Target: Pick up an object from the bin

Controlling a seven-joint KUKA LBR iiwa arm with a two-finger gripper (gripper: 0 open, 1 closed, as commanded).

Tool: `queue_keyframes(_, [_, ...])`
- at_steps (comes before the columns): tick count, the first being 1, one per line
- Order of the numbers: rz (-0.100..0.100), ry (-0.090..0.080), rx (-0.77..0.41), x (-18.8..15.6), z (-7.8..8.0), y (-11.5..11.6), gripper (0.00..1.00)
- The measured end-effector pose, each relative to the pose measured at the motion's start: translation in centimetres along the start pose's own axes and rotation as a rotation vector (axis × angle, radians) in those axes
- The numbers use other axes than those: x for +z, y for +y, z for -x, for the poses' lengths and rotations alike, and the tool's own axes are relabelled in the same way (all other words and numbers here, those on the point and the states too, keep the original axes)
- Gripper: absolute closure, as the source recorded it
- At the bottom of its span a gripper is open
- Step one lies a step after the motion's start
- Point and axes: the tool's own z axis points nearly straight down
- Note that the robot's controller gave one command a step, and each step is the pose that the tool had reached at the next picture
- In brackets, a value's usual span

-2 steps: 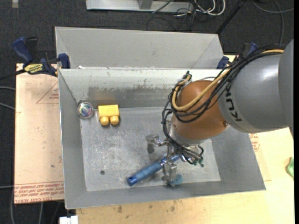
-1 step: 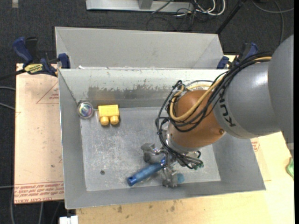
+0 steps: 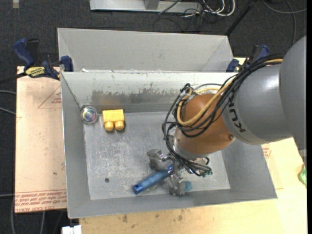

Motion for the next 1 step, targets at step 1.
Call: queue_keyframes(1, [0.001, 0.001, 0.000, 0.00, -0.02, 0.02, 1.00])
